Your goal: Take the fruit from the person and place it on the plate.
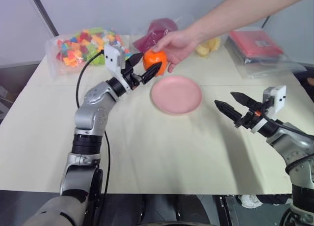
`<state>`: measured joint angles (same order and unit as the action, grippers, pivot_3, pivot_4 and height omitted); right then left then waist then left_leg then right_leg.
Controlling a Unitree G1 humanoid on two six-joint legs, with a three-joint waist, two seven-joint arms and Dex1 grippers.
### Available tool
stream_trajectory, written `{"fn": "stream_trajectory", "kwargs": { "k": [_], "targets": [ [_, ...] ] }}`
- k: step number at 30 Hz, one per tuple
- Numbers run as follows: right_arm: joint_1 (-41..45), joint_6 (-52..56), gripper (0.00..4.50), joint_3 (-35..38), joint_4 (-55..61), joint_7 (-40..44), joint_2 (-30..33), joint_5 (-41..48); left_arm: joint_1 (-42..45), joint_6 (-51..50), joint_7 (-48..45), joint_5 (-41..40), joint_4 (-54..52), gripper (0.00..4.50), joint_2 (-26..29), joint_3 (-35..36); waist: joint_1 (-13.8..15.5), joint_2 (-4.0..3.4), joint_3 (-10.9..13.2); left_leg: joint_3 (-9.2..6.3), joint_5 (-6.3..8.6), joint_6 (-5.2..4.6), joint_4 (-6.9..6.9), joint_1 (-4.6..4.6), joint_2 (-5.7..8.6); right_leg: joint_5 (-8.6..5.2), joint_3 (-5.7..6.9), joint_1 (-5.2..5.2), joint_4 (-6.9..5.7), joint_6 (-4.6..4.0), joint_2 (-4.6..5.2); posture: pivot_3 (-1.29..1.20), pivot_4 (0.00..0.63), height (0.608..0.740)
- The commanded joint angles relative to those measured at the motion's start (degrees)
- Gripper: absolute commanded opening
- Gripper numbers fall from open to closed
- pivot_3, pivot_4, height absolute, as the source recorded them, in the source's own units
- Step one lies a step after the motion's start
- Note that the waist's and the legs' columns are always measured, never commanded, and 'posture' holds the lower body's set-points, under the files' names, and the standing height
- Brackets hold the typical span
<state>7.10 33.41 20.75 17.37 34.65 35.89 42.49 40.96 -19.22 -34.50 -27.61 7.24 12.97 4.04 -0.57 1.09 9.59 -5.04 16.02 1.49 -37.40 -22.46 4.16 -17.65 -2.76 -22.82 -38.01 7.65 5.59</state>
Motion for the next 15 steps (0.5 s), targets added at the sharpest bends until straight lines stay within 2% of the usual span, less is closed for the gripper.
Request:
{"fn": "stream_trajectory", "kwargs": {
  "k": [1,7,12,15],
  "targets": [
    [0.2,-0.5,4.5,1.1,2.5,-0.8,-0.3,0.5,2.4,2.3,-0.1,1.3,0.8,4.48,-0.7,-0.4,-0.1,0.0,0.0,0.0,0.0,0.0,0.0,0.0,0.0,0.0,0.0,-0.01,0.0,0.0,0.0,0.0,0.15,0.74],
    [0.5,-1.0,4.5,1.0,2.2,-1.7,-0.8,0.0,3.5,2.4,0.0,2.7,1.9,4.48,-1.3,-0.8,0.0,0.0,0.0,0.0,0.0,0.01,0.0,0.0,0.0,0.0,0.0,-0.01,0.0,0.0,-0.01,0.0,0.15,0.74],
    [0.5,-1.2,4.5,0.9,2.4,-2.2,-1.2,-0.4,3.5,2.7,-0.3,3.3,2.0,3.07,-1.3,-0.6,0.0,0.0,0.0,0.0,0.0,0.0,0.01,0.0,0.0,0.0,0.0,-0.01,-0.01,0.0,-0.01,0.0,0.15,0.74],
    [0.6,-1.2,4.5,0.9,2.4,-2.4,-1.4,-0.6,3.5,2.8,-0.4,3.3,2.1,3.05,-1.3,-0.4,0.0,0.0,0.0,0.0,0.0,0.01,0.01,0.0,0.0,0.0,0.0,-0.01,-0.01,0.0,-0.01,0.0,0.15,0.74]
  ]
}}
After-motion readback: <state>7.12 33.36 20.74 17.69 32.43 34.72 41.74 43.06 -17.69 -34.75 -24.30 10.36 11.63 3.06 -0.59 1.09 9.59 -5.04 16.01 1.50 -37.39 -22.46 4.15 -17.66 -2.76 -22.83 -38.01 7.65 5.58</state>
